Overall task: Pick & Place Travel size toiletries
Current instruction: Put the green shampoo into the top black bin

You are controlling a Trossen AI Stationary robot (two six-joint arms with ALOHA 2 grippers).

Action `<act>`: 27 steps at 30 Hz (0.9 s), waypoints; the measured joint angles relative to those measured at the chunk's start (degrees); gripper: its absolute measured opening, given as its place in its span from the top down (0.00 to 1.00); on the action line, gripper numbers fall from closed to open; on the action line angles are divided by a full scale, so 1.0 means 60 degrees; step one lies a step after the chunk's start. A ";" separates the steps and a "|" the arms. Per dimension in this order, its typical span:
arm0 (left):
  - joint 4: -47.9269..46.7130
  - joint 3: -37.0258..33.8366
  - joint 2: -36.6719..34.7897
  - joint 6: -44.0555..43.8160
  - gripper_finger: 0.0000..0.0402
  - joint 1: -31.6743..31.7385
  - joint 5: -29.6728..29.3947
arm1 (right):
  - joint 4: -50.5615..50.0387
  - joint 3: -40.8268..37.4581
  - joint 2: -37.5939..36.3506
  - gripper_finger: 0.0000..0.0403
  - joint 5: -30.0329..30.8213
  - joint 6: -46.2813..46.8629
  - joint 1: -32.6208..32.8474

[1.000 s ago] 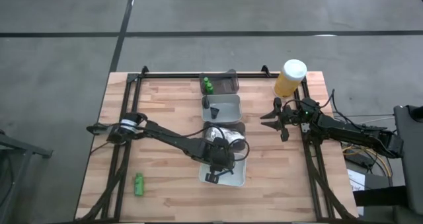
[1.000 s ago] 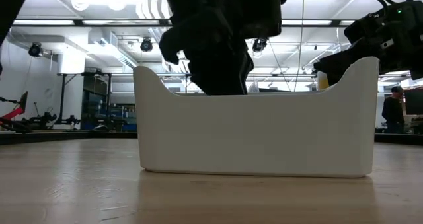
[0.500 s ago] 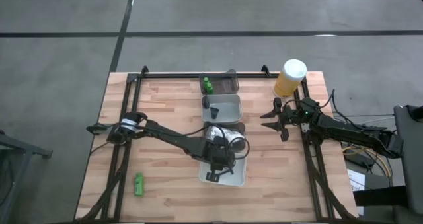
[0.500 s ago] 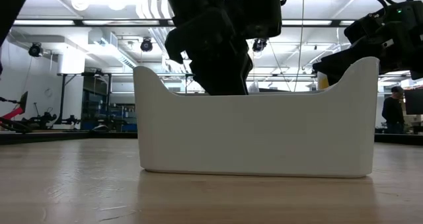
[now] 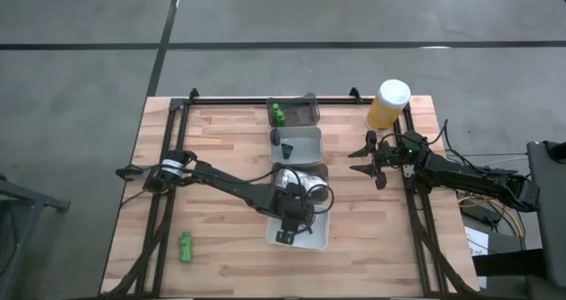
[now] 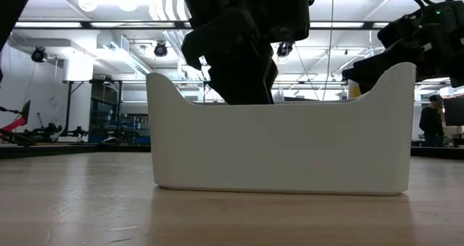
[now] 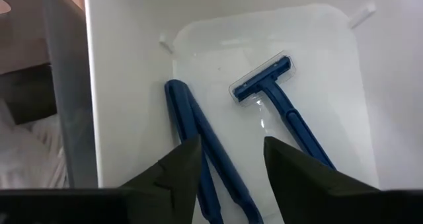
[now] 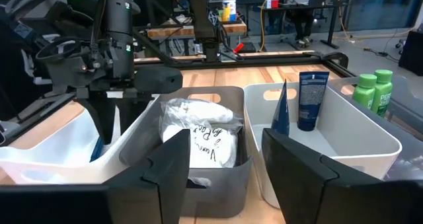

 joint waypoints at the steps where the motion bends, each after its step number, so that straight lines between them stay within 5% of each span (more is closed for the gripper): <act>1: 0.0003 0.0000 -0.0001 0.0000 0.57 0.0000 -0.0001 | -0.0004 0.0001 -0.0001 0.53 0.0002 0.0000 -0.0001; 13: 0.0068 -0.0007 -0.0296 0.0127 0.57 -0.0033 -0.0015 | 0.0000 0.0000 0.0003 0.50 0.0004 0.0000 -0.0003; 27: 0.0190 -0.0632 -0.1469 0.0853 0.57 -0.0207 -0.0002 | -0.0004 0.0001 -0.0001 0.59 0.0000 0.0000 0.0000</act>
